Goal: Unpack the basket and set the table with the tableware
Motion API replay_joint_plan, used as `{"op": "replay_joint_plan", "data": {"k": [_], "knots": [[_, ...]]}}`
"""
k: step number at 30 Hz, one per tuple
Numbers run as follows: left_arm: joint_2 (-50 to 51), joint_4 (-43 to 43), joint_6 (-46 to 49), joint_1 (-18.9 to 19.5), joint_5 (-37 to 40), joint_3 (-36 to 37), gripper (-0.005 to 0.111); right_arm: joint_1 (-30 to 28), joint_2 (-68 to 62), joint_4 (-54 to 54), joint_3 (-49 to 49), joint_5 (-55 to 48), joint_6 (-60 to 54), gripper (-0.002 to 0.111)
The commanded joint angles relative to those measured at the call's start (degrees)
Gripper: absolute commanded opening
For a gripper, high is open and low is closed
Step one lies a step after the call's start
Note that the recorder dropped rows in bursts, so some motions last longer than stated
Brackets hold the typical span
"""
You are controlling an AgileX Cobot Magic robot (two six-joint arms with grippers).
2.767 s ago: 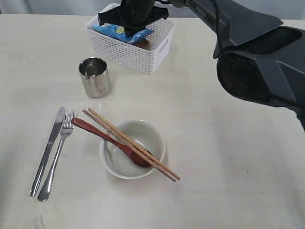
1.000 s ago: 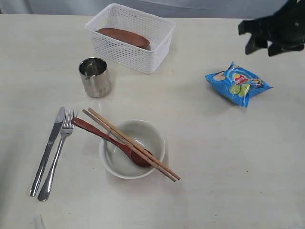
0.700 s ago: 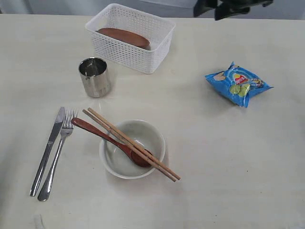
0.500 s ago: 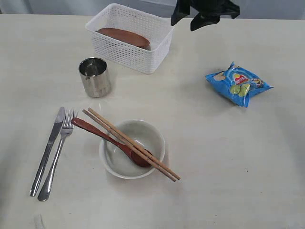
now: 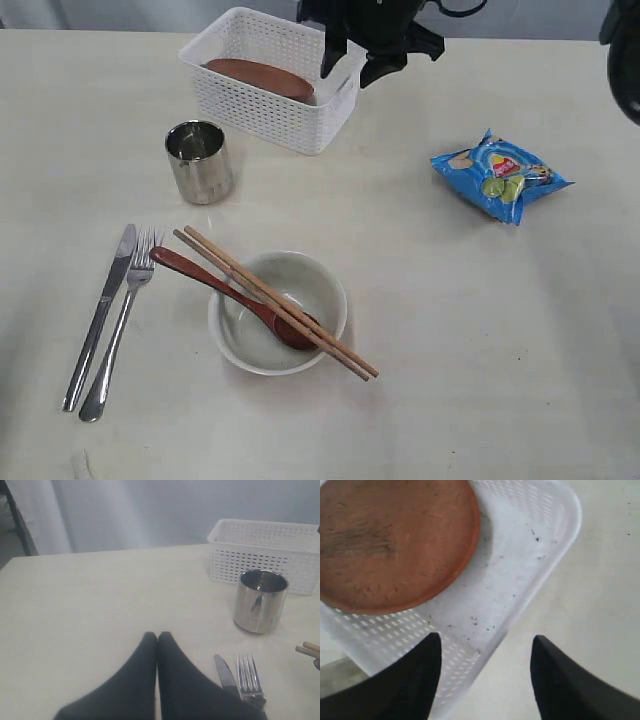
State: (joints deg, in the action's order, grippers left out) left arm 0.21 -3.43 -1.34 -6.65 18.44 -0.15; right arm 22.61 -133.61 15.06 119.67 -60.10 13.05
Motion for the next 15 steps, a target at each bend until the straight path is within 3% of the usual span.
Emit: {"op": "replay_joint_plan", "data": {"k": [1,3,6,12,15], "knots": [[-0.21,0.48,0.08,0.13,-0.10,0.15,0.000,-0.17,-1.81,-1.27,1.60,-0.28,1.14,0.052],[-0.21,0.48,0.08,0.13,-0.10,0.15,0.000,-0.17,-2.19,-1.27,1.60,0.70,1.14,0.051],[-0.21,0.48,0.08,0.13,-0.10,0.15,0.000,-0.17,-2.66,-1.27,1.60,1.96,1.14,0.041],[-0.21,0.48,0.08,0.13,-0.10,0.15,0.000,-1.09,-2.54,-3.45,2.00,2.60,1.14,-0.001],[-0.21,0.48,0.08,0.13,-0.10,0.15,0.000,-1.81,-2.54,-6.33,3.50,1.60,2.72,-0.001]]}}
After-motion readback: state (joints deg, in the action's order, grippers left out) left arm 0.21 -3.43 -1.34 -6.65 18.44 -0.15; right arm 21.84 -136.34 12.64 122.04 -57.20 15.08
